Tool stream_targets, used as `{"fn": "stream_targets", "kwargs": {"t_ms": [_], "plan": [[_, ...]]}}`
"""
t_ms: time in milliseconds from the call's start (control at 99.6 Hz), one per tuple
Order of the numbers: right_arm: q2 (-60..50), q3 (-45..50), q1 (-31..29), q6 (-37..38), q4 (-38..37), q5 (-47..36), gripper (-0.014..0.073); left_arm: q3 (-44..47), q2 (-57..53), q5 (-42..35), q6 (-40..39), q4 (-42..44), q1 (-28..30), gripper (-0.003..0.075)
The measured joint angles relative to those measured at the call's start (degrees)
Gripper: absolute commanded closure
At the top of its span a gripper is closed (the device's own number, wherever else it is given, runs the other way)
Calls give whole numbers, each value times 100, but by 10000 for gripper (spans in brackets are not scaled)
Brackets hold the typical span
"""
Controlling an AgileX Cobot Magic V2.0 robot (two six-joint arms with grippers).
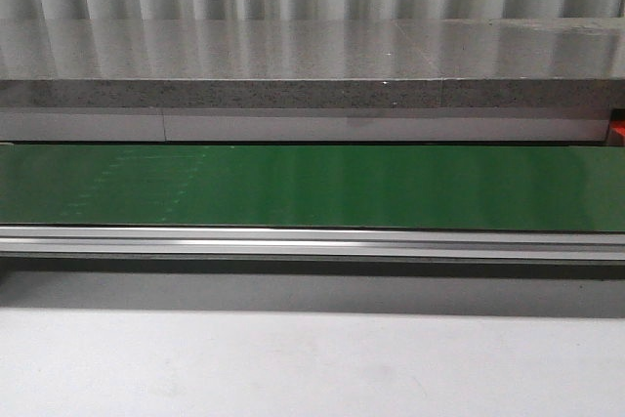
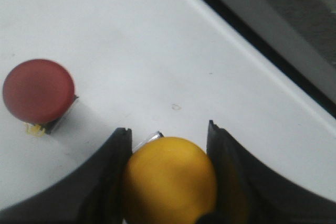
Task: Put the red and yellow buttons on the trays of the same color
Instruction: 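Grasp the yellow button with the left gripper and lift it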
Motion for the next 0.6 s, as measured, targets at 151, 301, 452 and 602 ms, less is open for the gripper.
{"fn": "stream_targets", "kwargs": {"t_ms": [151, 301, 452, 602], "plan": [[0, 0, 0, 0, 0, 0, 718, -46, -665, 435, 515, 51, -188, 739], [0, 0, 0, 0, 0, 0, 718, -45, -1102, 1047, 704, 352, -431, 739], [0, 0, 0, 0, 0, 0, 718, -45, -1145, 1482, 744, 833, -764, 739], [0, 0, 0, 0, 0, 0, 718, 162, -1155, 1511, 753, 1247, -1116, 739]]}}
